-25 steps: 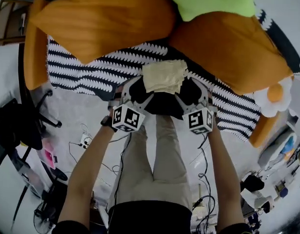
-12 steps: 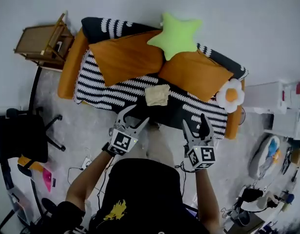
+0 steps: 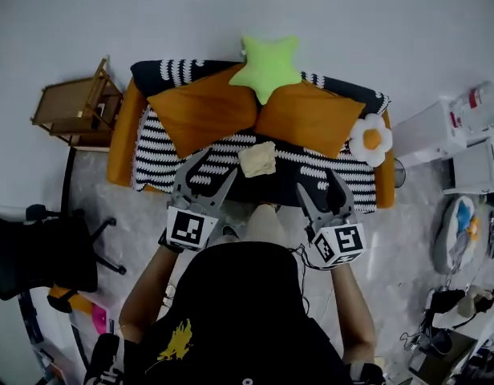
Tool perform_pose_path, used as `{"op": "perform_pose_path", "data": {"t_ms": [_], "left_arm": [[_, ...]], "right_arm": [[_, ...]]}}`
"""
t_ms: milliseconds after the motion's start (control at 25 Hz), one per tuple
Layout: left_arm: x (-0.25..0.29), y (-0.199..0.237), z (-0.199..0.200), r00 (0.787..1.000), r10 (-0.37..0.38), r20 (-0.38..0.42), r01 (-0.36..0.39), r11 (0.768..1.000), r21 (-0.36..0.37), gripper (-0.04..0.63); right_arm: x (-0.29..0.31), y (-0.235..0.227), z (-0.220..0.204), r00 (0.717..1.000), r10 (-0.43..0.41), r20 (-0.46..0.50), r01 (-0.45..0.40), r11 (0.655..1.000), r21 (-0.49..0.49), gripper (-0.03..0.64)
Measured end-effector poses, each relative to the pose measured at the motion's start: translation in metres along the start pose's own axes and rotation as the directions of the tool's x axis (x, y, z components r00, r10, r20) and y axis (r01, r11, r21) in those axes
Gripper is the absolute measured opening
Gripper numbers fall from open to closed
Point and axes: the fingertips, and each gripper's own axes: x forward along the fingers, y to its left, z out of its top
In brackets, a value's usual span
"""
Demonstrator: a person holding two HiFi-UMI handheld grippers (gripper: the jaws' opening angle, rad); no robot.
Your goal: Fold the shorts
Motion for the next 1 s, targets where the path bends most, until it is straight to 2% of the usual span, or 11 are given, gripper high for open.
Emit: {"op": "perform_pose_path", "data": {"t_ms": [200, 280, 400, 520, 560, 600, 680, 840, 920, 1000], "left_arm": [[-0.013, 0.003, 0.005, 0.998, 0.064, 0.009, -0.063, 0.995, -0.077, 0.233], [-0.012, 0.003, 0.007, 0.998, 0.069, 0.006, -0.068, 0.994, -0.080, 0.223], [-0.006, 0.004, 0.020, 0.995, 0.084, 0.055, -0.080, 0.994, -0.080, 0.216], [-0.011, -0.001, 0.032, 0.993, 0.098, 0.065, -0.090, 0.989, -0.114, 0.215], [-0.014, -0.004, 0.029, 0.996, 0.075, 0.038, -0.070, 0.989, -0.128, 0.050], [-0.018, -0.008, 0.024, 0.999, 0.040, 0.002, -0.039, 0.989, -0.142, 0.009], [-0.024, -0.013, 0.017, 1.000, -0.002, -0.030, -0.003, 0.986, -0.165, 0.009], [-0.033, -0.004, 0.028, 0.998, 0.066, 0.003, -0.065, 0.987, -0.148, 0.009], [-0.039, 0.004, 0.028, 0.996, 0.078, -0.034, -0.081, 0.988, -0.131, 0.009], [-0.045, 0.015, 0.034, 0.995, 0.093, -0.037, -0.098, 0.986, -0.135, 0.009]], "right_arm": [[-0.024, -0.020, 0.025, 0.988, -0.138, 0.074, 0.144, 0.986, -0.081, 0.334], [-0.029, -0.026, 0.030, 0.979, -0.182, 0.092, 0.189, 0.980, -0.070, 0.334], [-0.030, -0.030, 0.039, 0.964, -0.232, 0.132, 0.235, 0.972, -0.009, 0.334], [-0.029, -0.025, 0.043, 0.972, -0.201, 0.119, 0.210, 0.975, -0.068, 0.308], [-0.030, -0.023, 0.042, 0.978, -0.182, 0.106, 0.192, 0.976, -0.101, 0.229], [-0.032, -0.019, 0.041, 0.983, -0.155, 0.094, 0.166, 0.979, -0.118, 0.015], [-0.035, -0.010, 0.039, 0.992, -0.097, 0.079, 0.105, 0.988, -0.110, 0.015], [-0.033, 0.005, 0.044, 0.993, -0.078, 0.093, 0.091, 0.984, -0.150, 0.015], [-0.028, 0.012, 0.052, 0.992, -0.067, 0.107, 0.085, 0.981, -0.174, 0.015], [-0.022, 0.018, 0.060, 0.992, -0.053, 0.113, 0.074, 0.979, -0.188, 0.015]]}}
